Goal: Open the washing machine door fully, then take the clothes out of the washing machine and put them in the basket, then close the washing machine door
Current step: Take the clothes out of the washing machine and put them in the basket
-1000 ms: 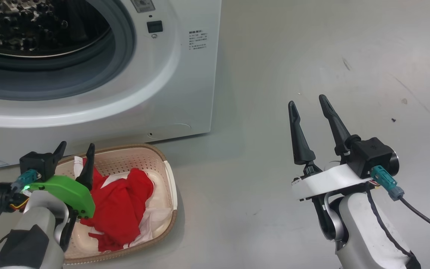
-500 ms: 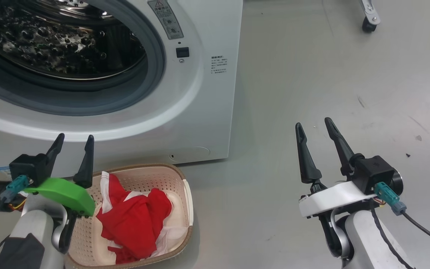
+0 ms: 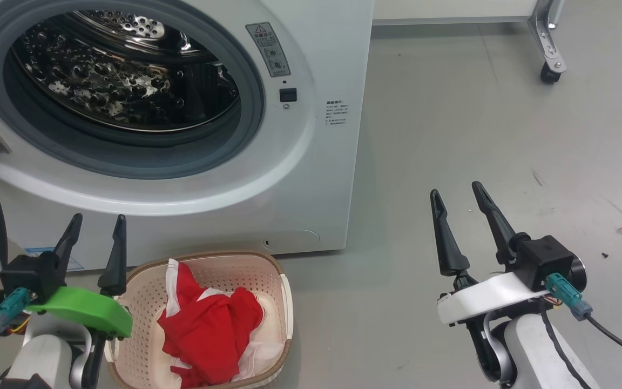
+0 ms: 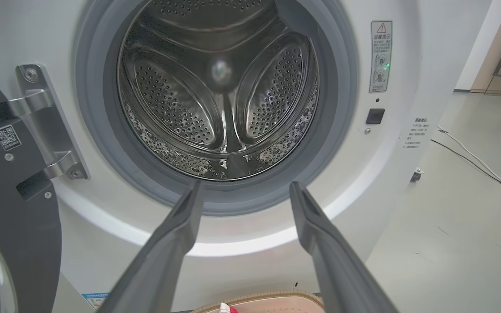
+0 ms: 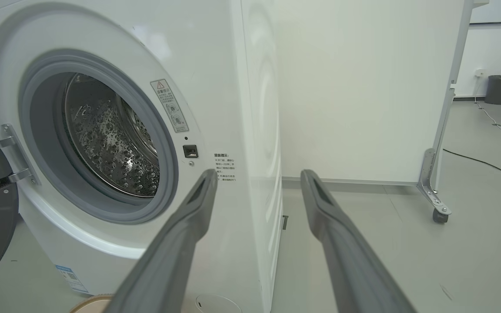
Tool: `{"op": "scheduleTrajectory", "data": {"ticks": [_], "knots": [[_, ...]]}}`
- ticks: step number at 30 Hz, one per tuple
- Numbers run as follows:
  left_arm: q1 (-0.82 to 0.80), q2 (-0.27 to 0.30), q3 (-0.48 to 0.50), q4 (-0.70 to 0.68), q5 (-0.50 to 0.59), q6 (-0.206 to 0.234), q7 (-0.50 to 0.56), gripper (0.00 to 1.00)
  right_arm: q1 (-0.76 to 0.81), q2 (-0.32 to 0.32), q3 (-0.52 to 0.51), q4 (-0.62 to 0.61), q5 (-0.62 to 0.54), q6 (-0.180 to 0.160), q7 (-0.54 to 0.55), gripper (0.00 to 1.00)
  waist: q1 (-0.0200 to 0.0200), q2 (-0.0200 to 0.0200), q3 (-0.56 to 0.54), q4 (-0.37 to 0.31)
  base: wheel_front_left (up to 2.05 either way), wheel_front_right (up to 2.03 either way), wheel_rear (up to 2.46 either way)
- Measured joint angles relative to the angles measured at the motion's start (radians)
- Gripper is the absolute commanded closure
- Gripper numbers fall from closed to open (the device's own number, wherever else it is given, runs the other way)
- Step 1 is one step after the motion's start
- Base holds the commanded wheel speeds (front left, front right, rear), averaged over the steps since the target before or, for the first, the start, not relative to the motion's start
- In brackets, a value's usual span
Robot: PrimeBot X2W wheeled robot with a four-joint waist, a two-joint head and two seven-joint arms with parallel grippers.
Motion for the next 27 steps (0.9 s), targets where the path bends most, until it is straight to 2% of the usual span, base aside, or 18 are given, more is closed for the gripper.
{"op": "scheduleTrajectory", "data": {"ticks": [27], "knots": [[0.181,-0.056,0.079,-0.167,0.029,0.069,0.0,0.0,0.036,0.001,-0.033,-0.003,-0.007,0.022,0.0,0.0,0.0,0.0,-0.017,0.008,0.0,0.0,0.0]]}}
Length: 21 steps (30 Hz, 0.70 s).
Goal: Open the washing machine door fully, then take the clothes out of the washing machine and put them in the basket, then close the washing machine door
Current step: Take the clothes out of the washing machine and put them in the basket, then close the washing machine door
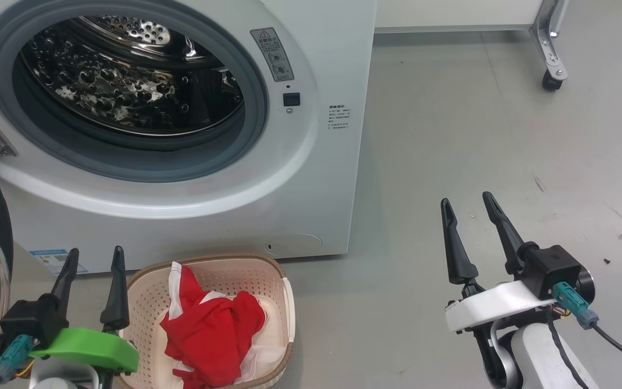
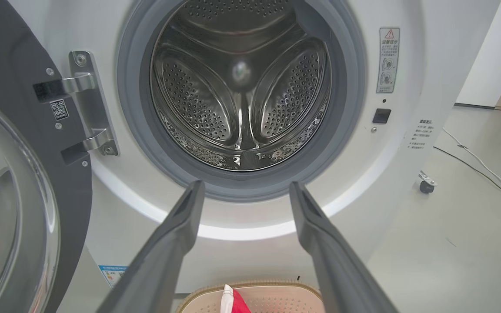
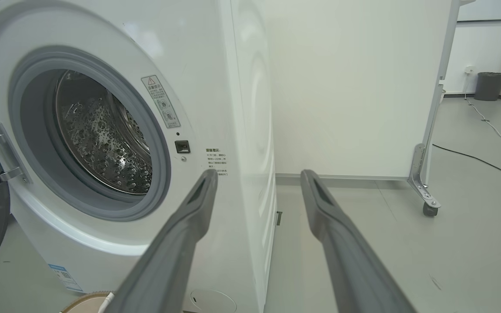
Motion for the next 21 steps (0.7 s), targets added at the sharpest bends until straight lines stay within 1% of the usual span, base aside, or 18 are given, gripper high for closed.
{"op": "scheduleTrajectory", "data": {"ticks": [7,21], "knots": [[0.016,-0.015,0.007,-0.032,0.005,0.004,0.0,0.0,0.0,0.001,-0.007,0.001,-0.005,0.004,0.0,0.0,0.0,0.0,-0.002,0.003,0.0,0.0,0.0],[0.064,-0.025,0.015,-0.077,0.016,0.004,0.0,0.0,0.001,0.001,-0.021,0.002,-0.01,0.005,0.0,0.0,0.0,0.0,-0.005,0.003,0.0,0.0,0.0]]}}
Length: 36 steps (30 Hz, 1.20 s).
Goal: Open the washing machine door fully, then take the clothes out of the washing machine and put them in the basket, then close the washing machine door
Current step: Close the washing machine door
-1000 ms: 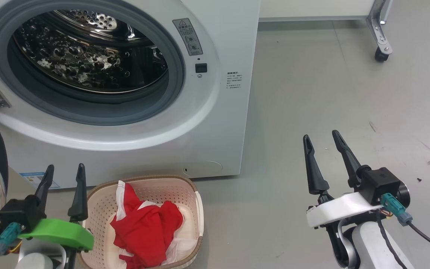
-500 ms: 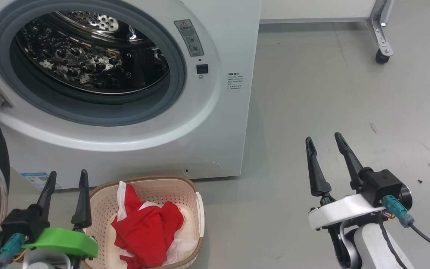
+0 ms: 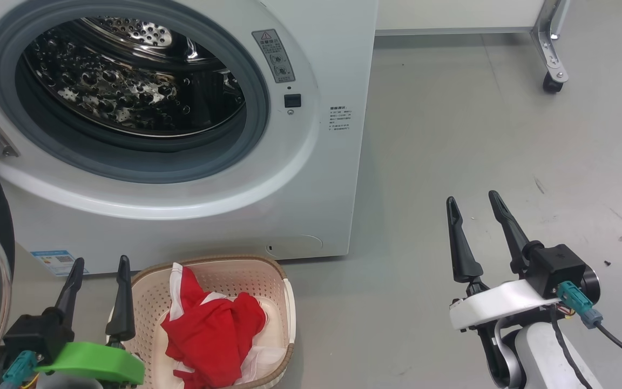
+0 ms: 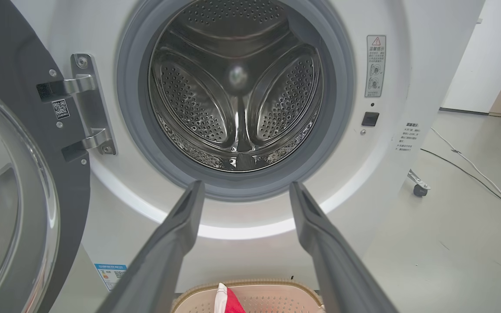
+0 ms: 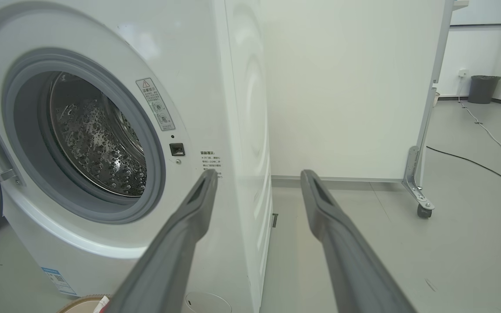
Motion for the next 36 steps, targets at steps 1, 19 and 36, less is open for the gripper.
{"op": "scheduleTrajectory", "data": {"ticks": [1,19,36], "knots": [[0.003,-0.001,0.002,-0.003,0.0,0.0,0.0,0.0,0.0,0.0,0.0,0.0,0.0,0.0,0.0,0.0,0.0,0.0,0.0,0.0,0.0,0.0,0.0],[0.03,-0.005,0.012,-0.011,0.0,-0.009,0.0,0.0,0.001,0.001,-0.004,0.003,-0.005,0.009,0.0,0.0,0.0,0.0,-0.005,-0.002,0.0,0.0,0.0],[0.031,-0.006,0.016,-0.04,0.0,-0.019,0.0,0.0,0.002,0.001,-0.003,0.002,-0.006,0.009,0.0,0.0,0.0,0.0,0.006,-0.002,0.0,0.0,0.0]]}}
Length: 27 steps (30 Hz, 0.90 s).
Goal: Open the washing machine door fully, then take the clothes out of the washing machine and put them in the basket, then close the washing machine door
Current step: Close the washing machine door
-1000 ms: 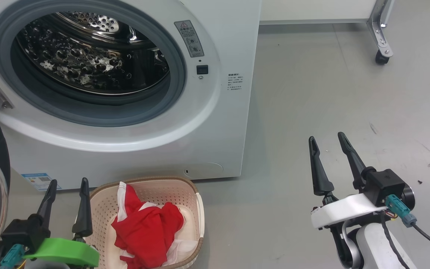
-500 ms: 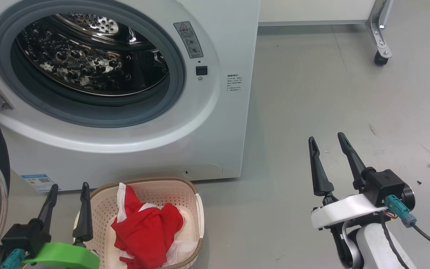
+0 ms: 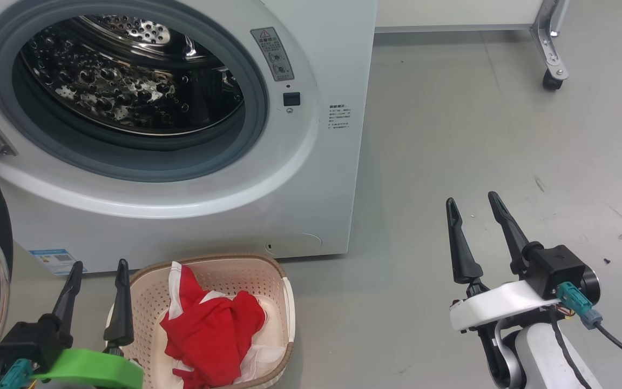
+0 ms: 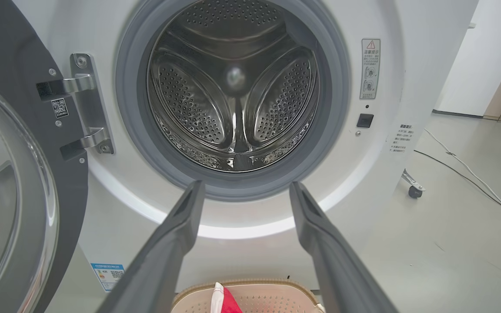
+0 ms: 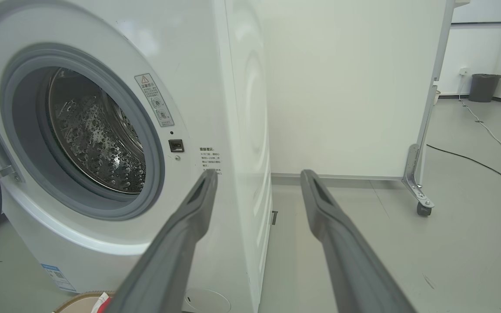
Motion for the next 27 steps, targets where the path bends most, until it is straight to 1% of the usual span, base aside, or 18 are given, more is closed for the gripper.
{"op": "scheduleTrajectory", "data": {"ticks": [5,7,14,27], "knots": [[0.0,0.0,0.001,-0.001,0.0,-0.007,0.0,0.0,0.0,0.0,0.001,0.0,0.0,0.001,0.0,0.0,0.0,0.0,-0.001,-0.001,0.0,0.0,0.0],[0.001,0.0,0.001,-0.002,0.0,-0.007,0.0,0.0,0.0,0.0,0.002,0.0,0.0,0.008,0.0,0.0,0.0,0.0,-0.003,-0.001,0.0,0.0,0.0],[0.004,0.0,0.001,-0.002,0.0,-0.007,0.0,0.0,0.0,0.0,0.007,0.0,0.0,0.008,0.0,0.0,0.0,0.0,-0.006,-0.004,-0.1,0.1,0.0],[0.018,-0.001,0.003,-0.003,0.0,-0.009,0.0,0.0,0.0,0.001,0.011,0.001,0.001,0.008,0.0,0.0,0.0,0.0,-0.006,-0.005,-0.4,0.4,0.0]]}}
